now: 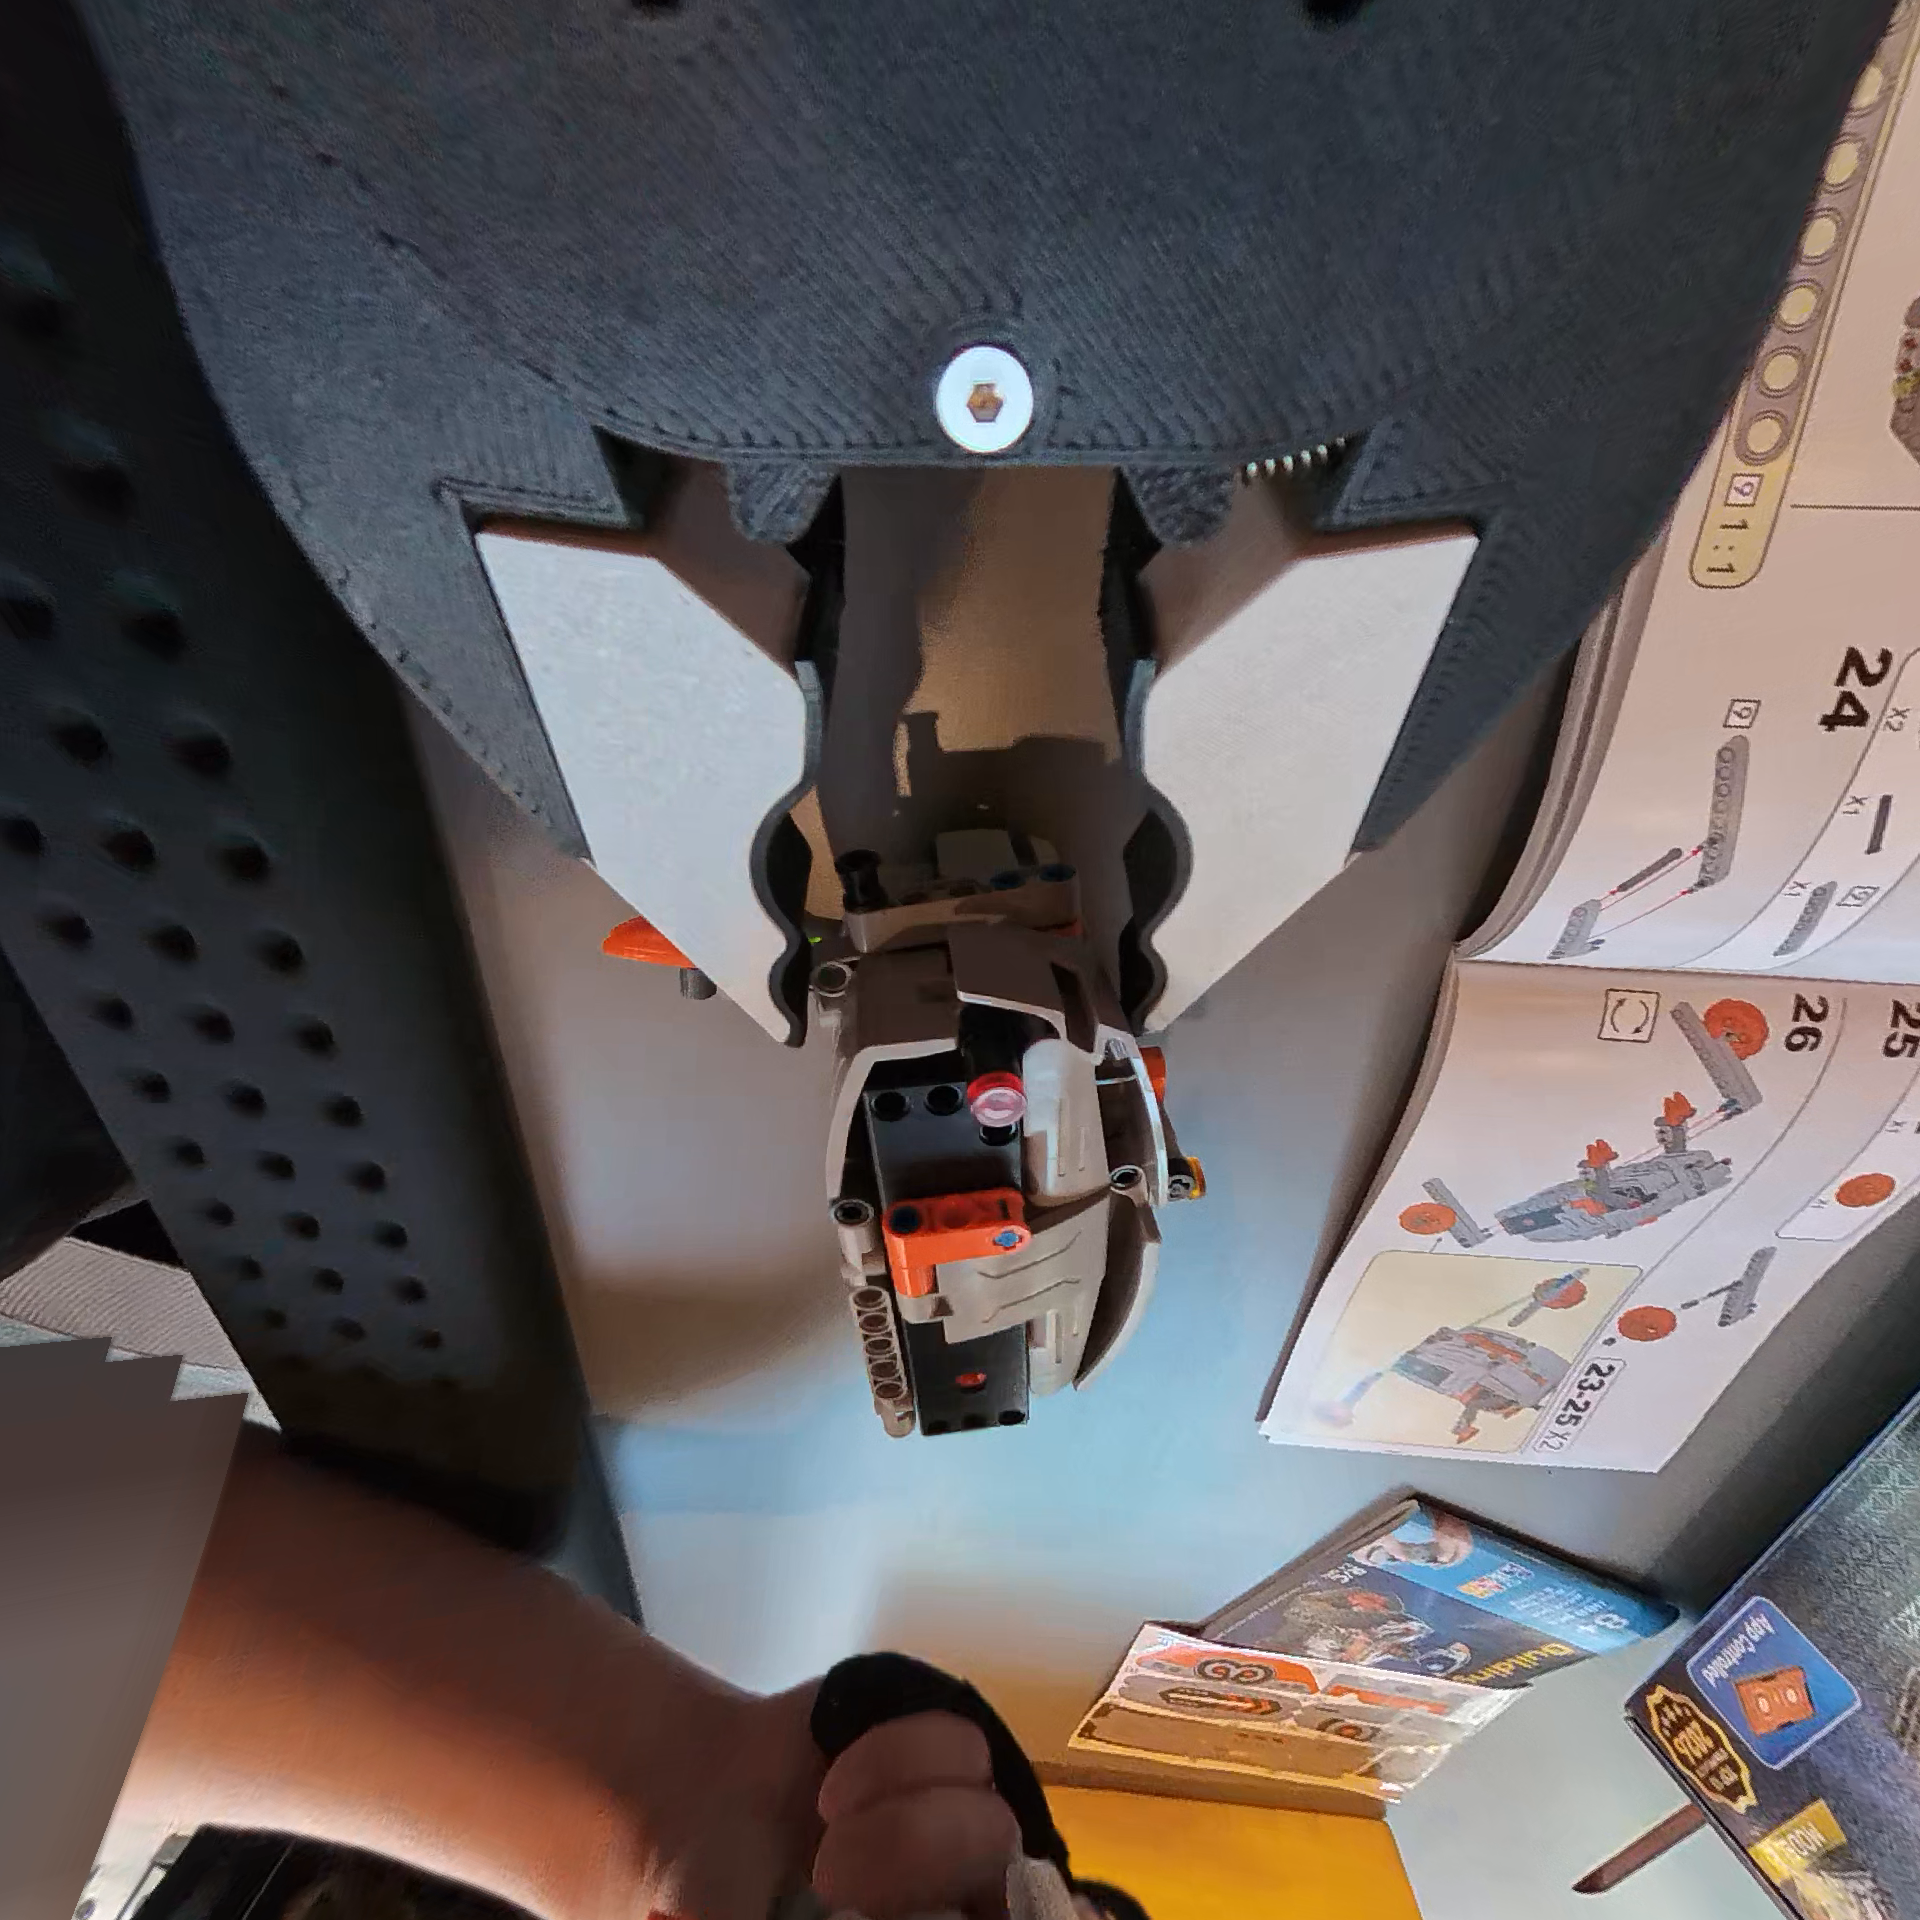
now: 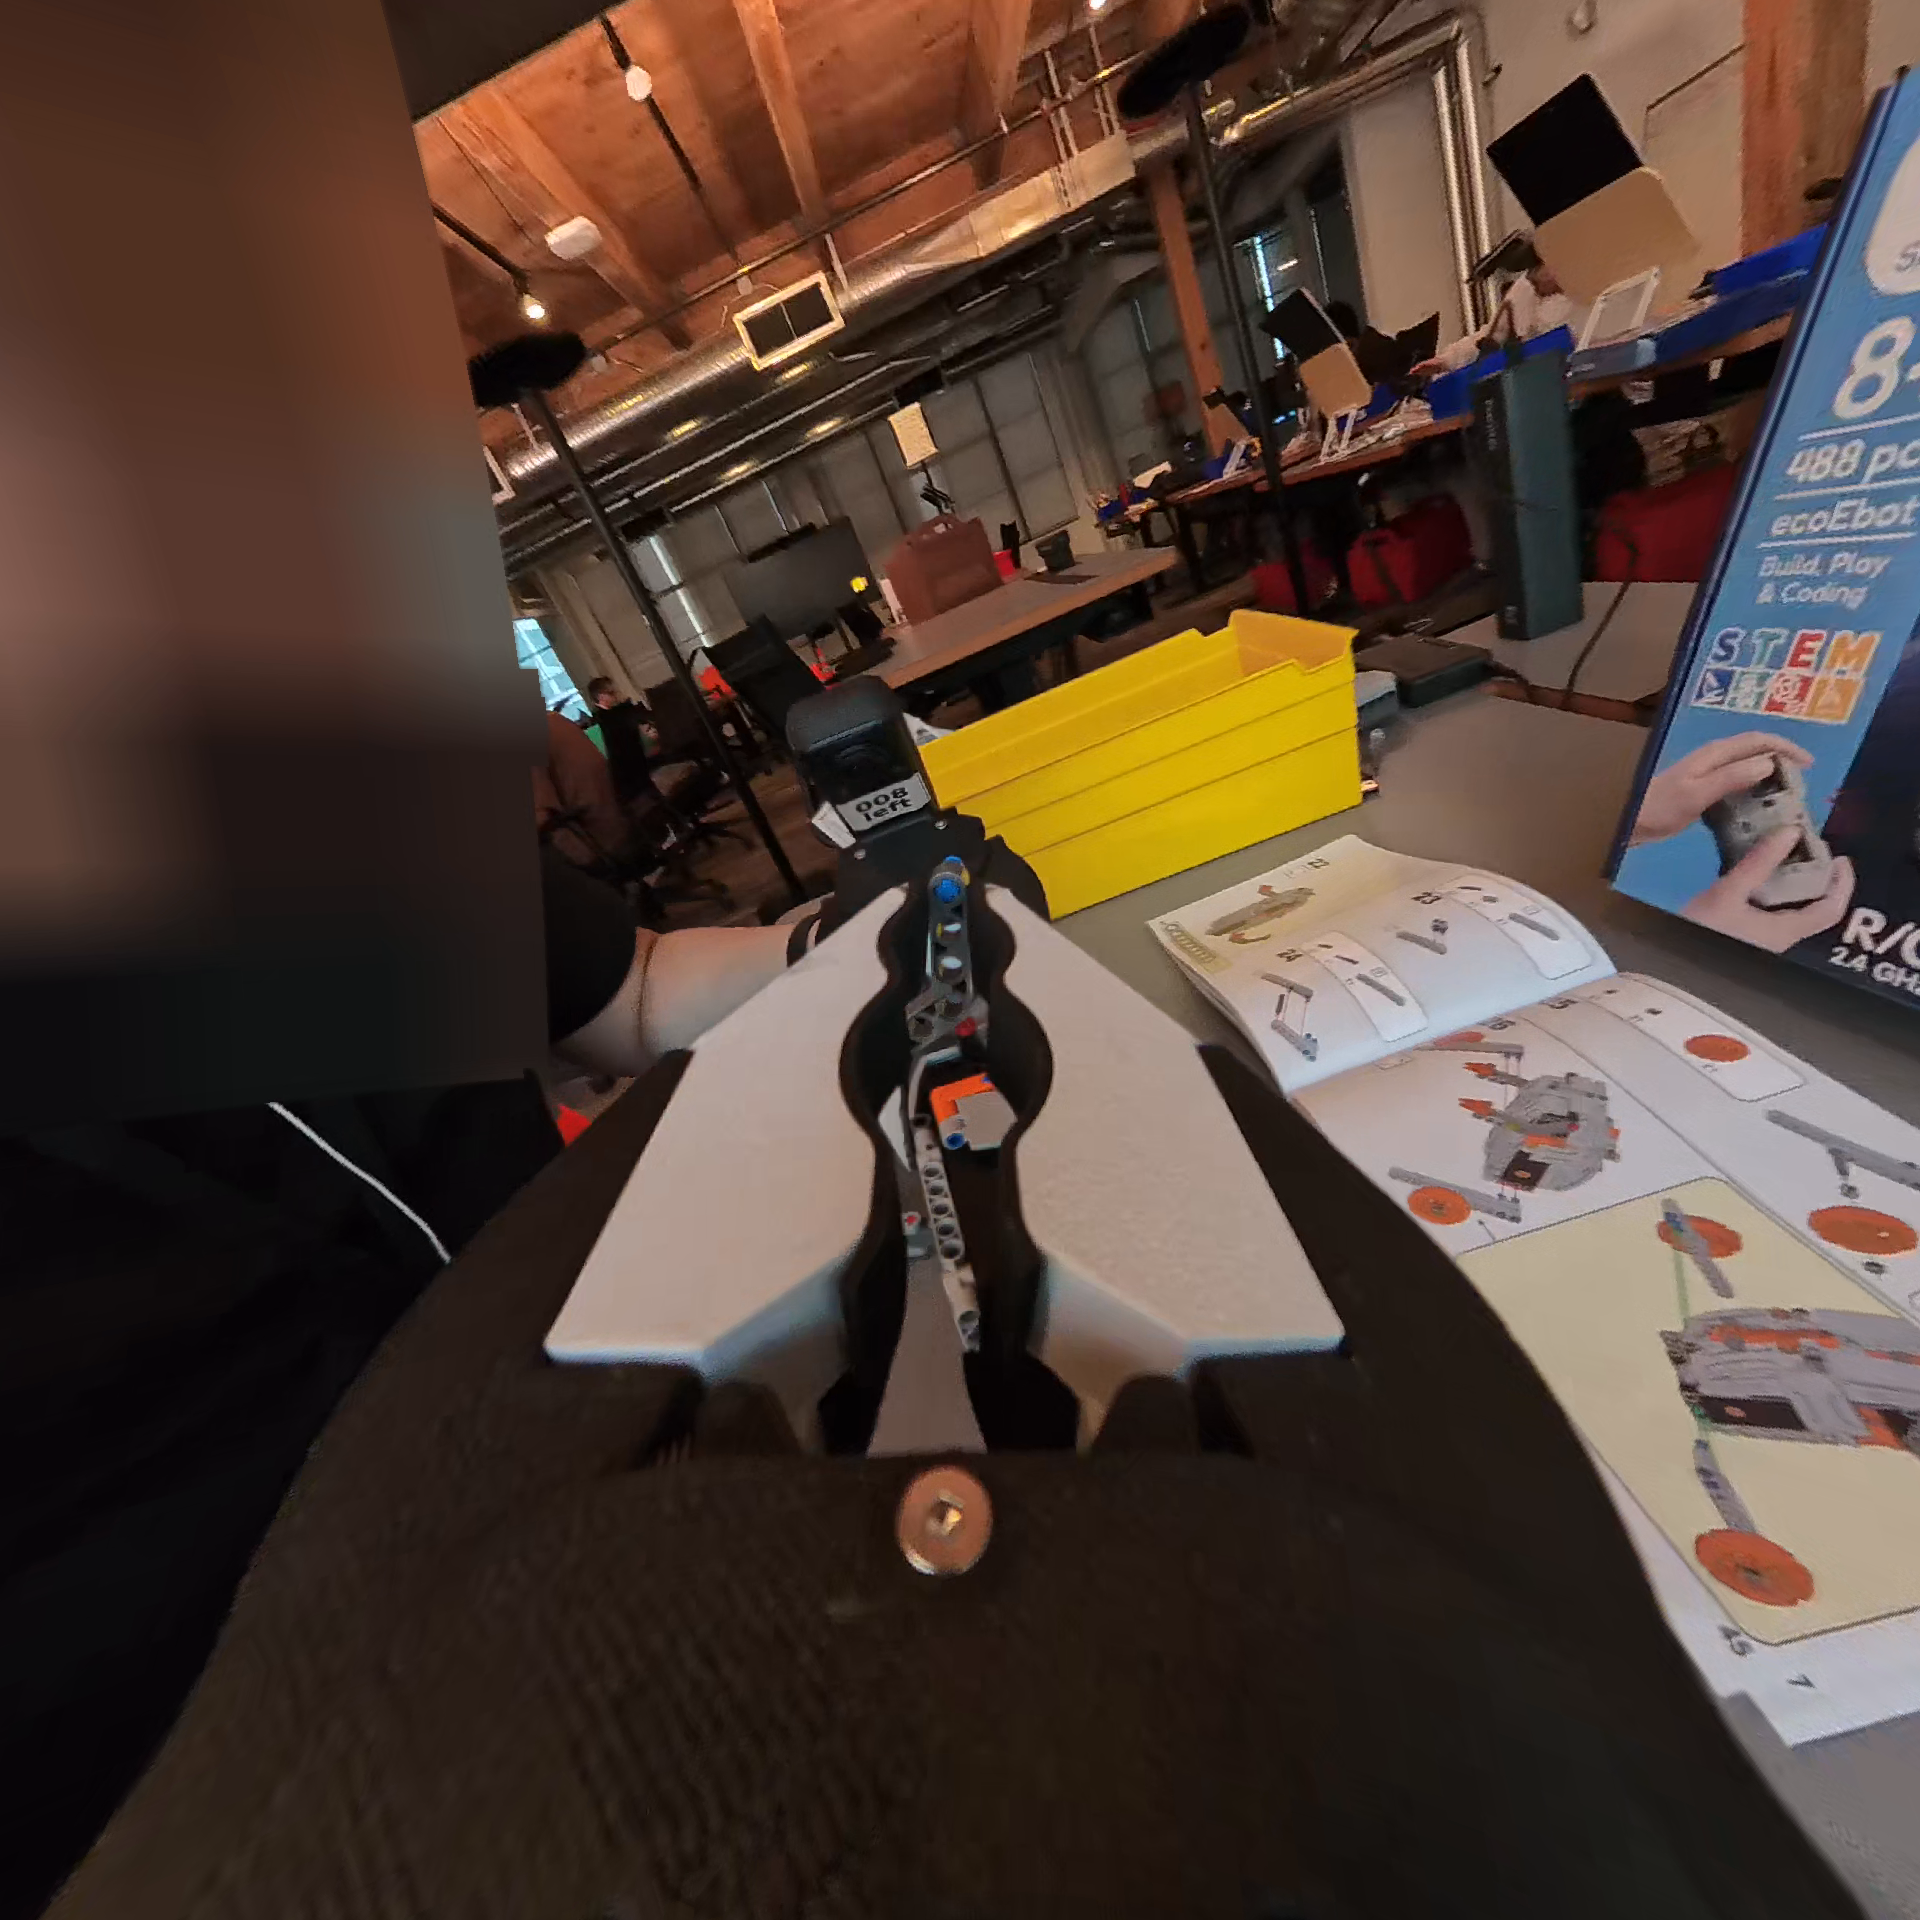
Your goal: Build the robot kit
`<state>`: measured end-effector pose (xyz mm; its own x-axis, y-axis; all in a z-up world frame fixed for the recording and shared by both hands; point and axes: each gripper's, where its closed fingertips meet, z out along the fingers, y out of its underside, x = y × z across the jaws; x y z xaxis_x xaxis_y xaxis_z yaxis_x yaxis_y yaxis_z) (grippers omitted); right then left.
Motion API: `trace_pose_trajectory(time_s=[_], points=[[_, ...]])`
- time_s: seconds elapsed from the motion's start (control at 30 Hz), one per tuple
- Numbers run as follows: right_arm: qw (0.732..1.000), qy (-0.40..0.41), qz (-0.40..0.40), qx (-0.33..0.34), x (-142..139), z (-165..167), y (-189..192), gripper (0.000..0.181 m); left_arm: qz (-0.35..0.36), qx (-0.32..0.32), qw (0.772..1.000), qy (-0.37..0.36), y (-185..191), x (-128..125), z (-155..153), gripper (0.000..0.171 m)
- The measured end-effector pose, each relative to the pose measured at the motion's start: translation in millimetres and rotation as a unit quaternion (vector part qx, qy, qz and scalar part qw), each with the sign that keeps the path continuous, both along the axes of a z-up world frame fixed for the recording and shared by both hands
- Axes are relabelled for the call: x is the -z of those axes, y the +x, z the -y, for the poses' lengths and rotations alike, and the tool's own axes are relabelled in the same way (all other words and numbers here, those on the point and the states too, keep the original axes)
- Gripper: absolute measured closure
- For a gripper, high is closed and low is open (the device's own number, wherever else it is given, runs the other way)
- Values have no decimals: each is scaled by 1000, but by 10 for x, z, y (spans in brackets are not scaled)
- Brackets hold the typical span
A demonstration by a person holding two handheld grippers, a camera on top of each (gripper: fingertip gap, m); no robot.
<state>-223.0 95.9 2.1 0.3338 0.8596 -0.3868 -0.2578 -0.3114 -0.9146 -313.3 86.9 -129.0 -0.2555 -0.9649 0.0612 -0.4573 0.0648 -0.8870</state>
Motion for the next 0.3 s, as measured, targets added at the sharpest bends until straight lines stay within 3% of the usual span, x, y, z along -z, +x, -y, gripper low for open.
trace_pose_trajectory(time_s=[0.1,0.2,0.3], points=[[1000,2,6,5,97,5,89,175,-4,-9,1000,14,24,23,-7,95],[998,6,-59,2,-35,-16,241,176,-13,-4,1000,18,23,56,13,111],[996,-6,-90,14,-27,-89,377,176,-17,-3,1000,4,23,59,6,111]])
